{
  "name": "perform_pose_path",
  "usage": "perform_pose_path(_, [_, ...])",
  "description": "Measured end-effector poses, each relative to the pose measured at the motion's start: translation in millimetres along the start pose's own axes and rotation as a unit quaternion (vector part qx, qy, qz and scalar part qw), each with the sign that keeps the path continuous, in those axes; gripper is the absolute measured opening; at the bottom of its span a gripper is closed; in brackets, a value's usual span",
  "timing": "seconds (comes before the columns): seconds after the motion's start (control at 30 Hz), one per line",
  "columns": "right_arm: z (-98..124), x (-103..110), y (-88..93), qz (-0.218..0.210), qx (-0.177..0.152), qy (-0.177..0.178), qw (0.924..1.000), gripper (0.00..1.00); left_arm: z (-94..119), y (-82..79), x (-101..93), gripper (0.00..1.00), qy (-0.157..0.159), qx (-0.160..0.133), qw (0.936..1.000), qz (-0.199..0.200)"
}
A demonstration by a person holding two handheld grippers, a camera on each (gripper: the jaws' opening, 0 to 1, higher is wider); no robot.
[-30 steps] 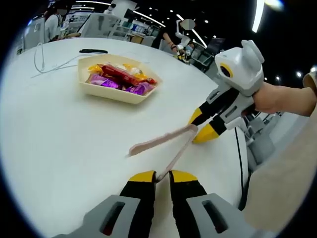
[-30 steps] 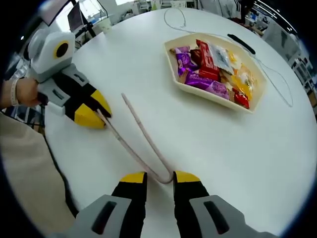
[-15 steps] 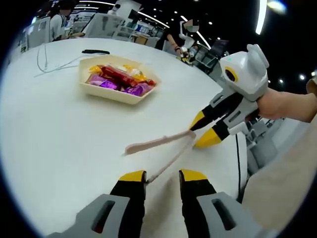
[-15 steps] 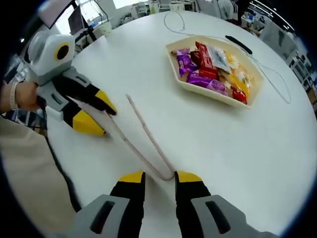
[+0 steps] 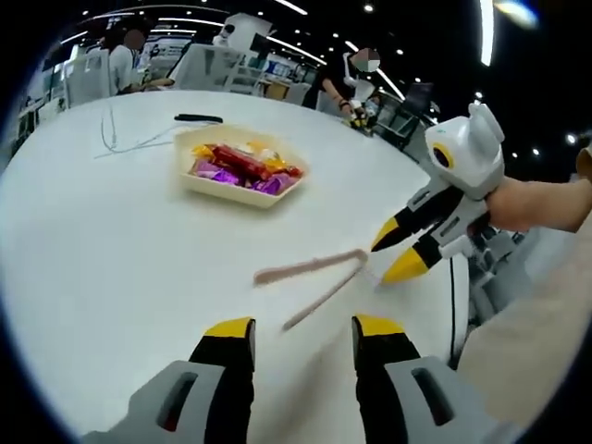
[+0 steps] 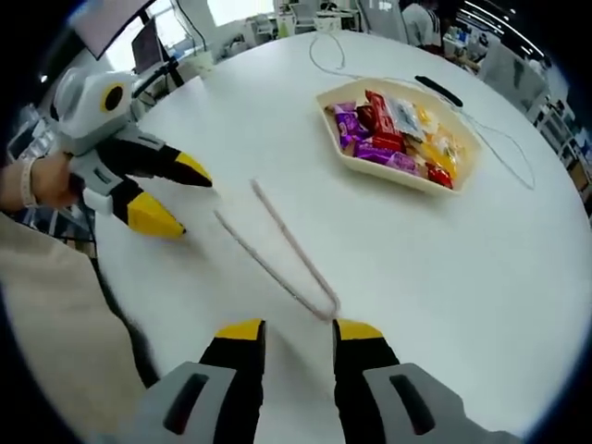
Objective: Place the target food into the container with the food tongs after gripping and lifting it, then release it inside without dropping or visibly crushing the food.
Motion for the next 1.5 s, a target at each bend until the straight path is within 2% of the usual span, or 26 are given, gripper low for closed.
perform_pose_path(0.1, [3.4,5.0,1.9,-0.005,-0.007,0.000,1.0000,0.32,10.3,2.6,-2.1,0.42,-0.007,-0.009,0.9999,0.004])
perform_pose_path(0.23, [11.6,13.9,6.1,-0.012,-0.037,-0.005,0.9992,0.41,26.0,0.8,-2.8,0.39,-0.015,-0.050,0.9983,0.027])
perform_pose_path(0.33, [18.0,20.1,15.3,-0.004,-0.043,-0.002,0.9991,0.42,37.8,-2.5,-4.2,0.41,-0.020,-0.070,0.9969,0.031])
perform_pose_path(0.43, [24.0,24.3,23.1,-0.004,-0.055,0.001,0.9985,0.45,46.7,-4.5,-5.6,0.47,-0.022,-0.087,0.9954,0.033])
perform_pose_path(0.67, [39.4,41.8,24.8,0.011,-0.117,0.002,0.9931,0.52,72.5,-6.2,-8.7,0.56,-0.039,-0.115,0.9923,0.024])
perform_pose_path(0.83, [47.2,53.0,19.6,-0.005,-0.165,0.010,0.9862,0.56,86.4,-14.2,-9.4,0.58,-0.048,-0.146,0.9871,0.046])
perform_pose_path(0.9, [53.9,55.4,12.9,-0.029,-0.207,0.017,0.9777,0.57,91.5,-16.9,-11.2,0.59,-0.047,-0.153,0.9860,0.046])
perform_pose_path(0.93, [59.4,56.3,8.7,-0.049,-0.234,0.018,0.9709,0.59,95.7,-18.6,-12.4,0.60,-0.047,-0.158,0.9854,0.044])
perform_pose_path(1.03, [72.3,57.1,-0.6,-0.057,-0.275,0.031,0.9592,0.63,105.4,-22.1,-13.6,0.64,-0.047,-0.168,0.9841,0.036])
perform_pose_path(1.33, [107.3,61.4,-16.8,-0.063,-0.356,0.060,0.9303,0.75,139.5,-33.1,-13.4,0.75,-0.071,-0.212,0.9747,0.009])
perform_pose_path(1.47, [116.6,64.3,-18.7,-0.062,-0.377,0.063,0.9219,0.77,151.9,-33.7,-6.5,0.80,-0.091,-0.237,0.9672,0.008])
perform_pose_path(1.5, [119.6,64.8,-20.0,-0.063,-0.387,0.066,0.9178,0.78,156.1,-34.1,-3.9,0.82,-0.099,-0.246,0.9641,0.013])
Point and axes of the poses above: the point that each gripper's makers call its tool centre point, and the gripper's own axes: z roughly backward along the fingers, x roughly to its left, y roughly out of its underside, the point moved 8 cm from there along z, roughly backward along the fingers, and after that the axes turned 3 degrees about -y, right-handed, at the moved point
